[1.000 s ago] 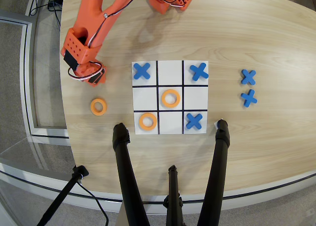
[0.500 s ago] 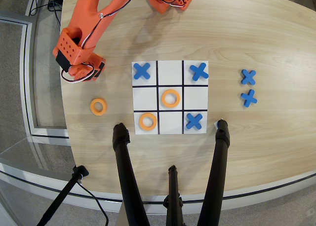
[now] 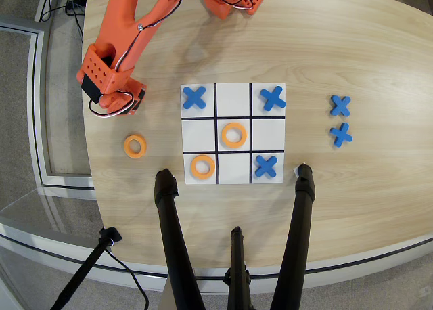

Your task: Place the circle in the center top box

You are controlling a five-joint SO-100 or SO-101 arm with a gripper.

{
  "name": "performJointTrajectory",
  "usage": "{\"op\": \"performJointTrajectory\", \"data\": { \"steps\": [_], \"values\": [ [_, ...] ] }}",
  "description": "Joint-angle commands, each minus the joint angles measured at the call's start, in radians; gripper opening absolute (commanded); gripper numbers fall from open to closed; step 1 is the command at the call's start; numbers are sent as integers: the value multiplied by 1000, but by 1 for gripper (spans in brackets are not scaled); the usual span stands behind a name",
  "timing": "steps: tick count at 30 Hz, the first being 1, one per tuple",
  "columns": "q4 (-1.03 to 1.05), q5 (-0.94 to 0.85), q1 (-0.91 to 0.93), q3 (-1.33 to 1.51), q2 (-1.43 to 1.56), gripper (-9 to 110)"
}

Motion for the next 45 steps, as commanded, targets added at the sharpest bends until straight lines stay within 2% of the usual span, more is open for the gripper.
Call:
{"op": "performJointTrajectory", "data": {
  "steps": [1,12,20,26,37,45],
  "values": [
    [-34,-12,-11,-3,-31,4],
    [18,-28,-15,15,5,0],
    [339,66,-77,-87,216,0],
    [407,192,-204,-41,434,0],
    [313,374,-551,322,792,0],
    [-20,492,-851,511,836,0]
  ]
}}
